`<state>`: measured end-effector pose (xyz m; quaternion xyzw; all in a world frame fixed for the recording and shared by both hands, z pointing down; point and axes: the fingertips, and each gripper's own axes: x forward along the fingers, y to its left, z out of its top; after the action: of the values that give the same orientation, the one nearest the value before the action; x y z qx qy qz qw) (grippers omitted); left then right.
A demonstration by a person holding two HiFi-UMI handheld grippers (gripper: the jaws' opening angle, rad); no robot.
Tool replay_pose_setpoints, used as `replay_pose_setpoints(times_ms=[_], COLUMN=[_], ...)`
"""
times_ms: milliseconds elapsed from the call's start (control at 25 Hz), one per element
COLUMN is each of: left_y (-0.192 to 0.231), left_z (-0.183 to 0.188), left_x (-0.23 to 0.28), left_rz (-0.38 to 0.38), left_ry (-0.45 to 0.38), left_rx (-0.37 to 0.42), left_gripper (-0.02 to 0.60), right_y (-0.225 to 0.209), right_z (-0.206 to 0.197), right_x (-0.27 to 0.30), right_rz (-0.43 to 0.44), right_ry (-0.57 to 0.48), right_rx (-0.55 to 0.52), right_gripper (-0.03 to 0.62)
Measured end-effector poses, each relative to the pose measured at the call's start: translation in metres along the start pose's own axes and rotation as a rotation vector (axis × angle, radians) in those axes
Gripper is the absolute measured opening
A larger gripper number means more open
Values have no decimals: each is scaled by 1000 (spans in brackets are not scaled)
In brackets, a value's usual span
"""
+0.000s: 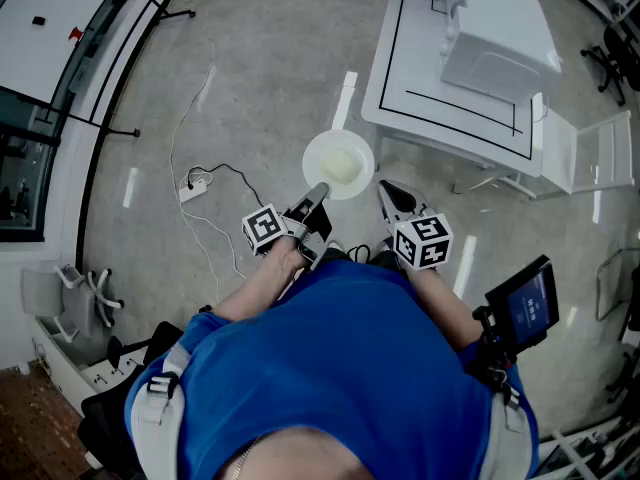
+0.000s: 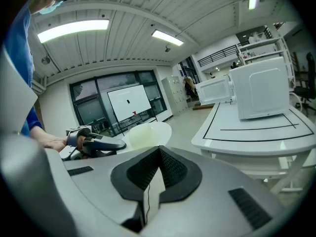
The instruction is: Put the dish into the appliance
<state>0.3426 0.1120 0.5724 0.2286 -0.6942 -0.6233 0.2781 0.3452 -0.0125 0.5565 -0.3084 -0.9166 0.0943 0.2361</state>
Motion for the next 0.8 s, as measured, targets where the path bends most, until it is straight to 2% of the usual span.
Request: replay_pose_setpoints(times_ms=[120, 280, 560, 800], left_y=[7, 1, 2, 0], left_z=[0, 1, 9, 23], left_x=[-3, -1, -4, -6], left_rz=[32, 8, 17, -12], left_ry=[-3, -3, -1, -16], left_rx=[-6, 2, 15, -14], left_gripper=[18, 18, 18, 18], right_y=[1, 2, 6, 13], right_z=[-1, 1, 6, 7], right_x=[0, 0, 6, 21], right_rz=[-2, -2, 5, 9], right_ry=[5, 2, -5, -5], right_rx=[-8, -11, -18, -31], right_gripper=[2, 2, 2, 2])
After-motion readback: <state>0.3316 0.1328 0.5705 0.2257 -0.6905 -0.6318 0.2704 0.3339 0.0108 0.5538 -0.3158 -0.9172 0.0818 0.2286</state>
